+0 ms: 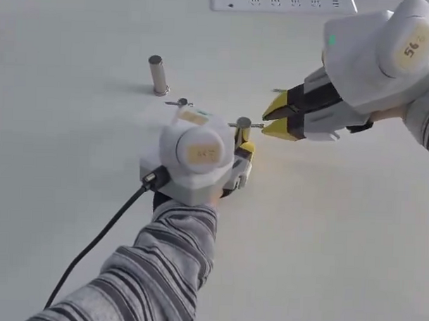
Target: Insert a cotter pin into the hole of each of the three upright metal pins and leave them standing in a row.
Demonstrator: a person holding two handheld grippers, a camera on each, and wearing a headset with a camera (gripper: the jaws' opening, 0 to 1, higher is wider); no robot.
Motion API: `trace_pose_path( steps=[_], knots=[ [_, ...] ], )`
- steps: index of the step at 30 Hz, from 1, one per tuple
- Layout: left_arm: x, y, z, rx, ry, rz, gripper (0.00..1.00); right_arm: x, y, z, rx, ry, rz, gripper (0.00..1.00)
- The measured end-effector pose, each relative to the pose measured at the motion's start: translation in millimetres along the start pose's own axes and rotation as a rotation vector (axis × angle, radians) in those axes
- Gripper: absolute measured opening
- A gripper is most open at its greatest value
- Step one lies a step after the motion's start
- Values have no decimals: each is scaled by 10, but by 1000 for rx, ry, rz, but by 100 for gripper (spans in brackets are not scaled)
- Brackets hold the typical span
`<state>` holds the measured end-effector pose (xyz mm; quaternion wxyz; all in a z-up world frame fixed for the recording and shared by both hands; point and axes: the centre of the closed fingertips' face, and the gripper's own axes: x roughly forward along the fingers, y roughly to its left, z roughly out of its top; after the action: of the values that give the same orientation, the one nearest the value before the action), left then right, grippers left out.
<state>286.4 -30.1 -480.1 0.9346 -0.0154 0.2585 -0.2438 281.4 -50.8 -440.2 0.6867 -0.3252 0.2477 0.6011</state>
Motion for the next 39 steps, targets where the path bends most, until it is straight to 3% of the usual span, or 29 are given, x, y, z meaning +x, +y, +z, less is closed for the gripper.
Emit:
trace_pose_path(
  steps=[28,31,32,34,39],
  knots=[
    [3,-1,-17,-20,12,-1,11,90,47,76,-6,-14,4,0],
    [-1,-2,-23,-24,19,0,12,102,45,70,4,-12,4,0],
    [-8,4,-60,-35,41,1,13,103,47,71,11,-12,4,0],
    [-15,42,-66,-22,41,-3,20,103,39,67,10,-9,-3,5],
    [-79,72,-34,24,29,-29,25,106,48,118,56,-31,-4,12]
  ],
)
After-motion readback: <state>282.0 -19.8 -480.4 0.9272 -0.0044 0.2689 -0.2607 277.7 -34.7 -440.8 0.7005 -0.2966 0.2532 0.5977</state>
